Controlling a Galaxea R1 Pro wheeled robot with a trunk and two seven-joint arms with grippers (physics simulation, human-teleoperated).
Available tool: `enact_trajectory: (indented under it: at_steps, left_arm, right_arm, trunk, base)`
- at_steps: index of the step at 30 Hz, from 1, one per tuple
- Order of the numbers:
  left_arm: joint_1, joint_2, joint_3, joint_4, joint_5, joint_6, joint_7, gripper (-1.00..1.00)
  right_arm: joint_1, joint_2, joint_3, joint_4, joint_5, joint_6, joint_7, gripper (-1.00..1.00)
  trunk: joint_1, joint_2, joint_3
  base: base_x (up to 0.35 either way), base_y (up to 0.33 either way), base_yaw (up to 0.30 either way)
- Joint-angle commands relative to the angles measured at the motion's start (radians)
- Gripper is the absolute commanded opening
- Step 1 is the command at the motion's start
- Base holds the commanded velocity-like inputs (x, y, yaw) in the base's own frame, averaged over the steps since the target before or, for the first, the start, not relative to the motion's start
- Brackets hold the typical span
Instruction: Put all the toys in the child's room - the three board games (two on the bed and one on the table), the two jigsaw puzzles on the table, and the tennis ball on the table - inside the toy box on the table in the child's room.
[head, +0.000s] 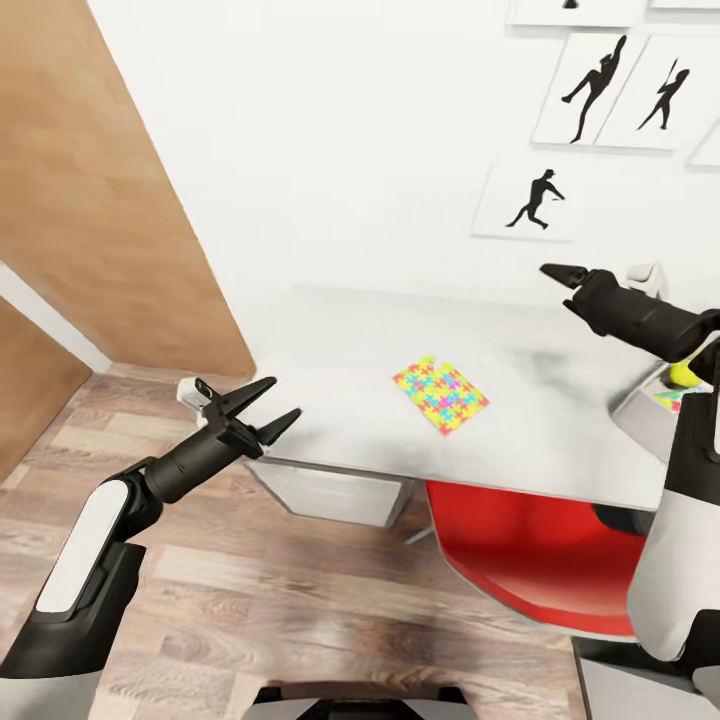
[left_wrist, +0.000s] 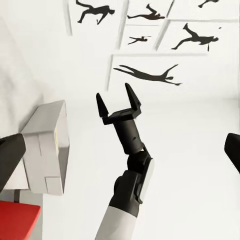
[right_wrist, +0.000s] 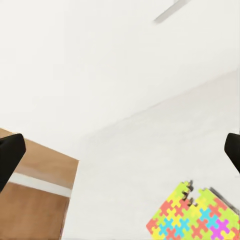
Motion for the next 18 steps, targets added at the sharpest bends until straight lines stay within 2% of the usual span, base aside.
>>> enact_trajectory:
  at_steps: [1, 12, 18]
  left_arm:
    - [-0.001, 0.001, -0.001, 0.001, -0.005, 0.001, -0.007, 1.00]
    - [-0.001, 0.000, -0.002, 0.001, -0.006, 0.001, -0.007, 1.00]
    - [-0.001, 0.000, -0.003, 0.001, -0.009, 0.001, -0.007, 1.00]
  right_arm:
    - [0.000, 0.000, 0.000, -0.001, -0.010, 0.004, -0.010, 1.00]
    - [0.024, -0.001, 0.000, 0.001, -0.007, 0.023, -0.012, 1.00]
    - [0.058, 0.000, -0.001, 0.004, -0.003, 0.023, -0.013, 1.00]
  trunk:
    - [0.001, -0.002, -0.001]
    - [0.001, -0.002, 0.000]
    - [0.001, -0.002, 0.001]
  base:
    - [0.000, 0.280, 0.111]
    - [0.036, 0.283, 0.052]
    - [0.045, 0.175, 0.014]
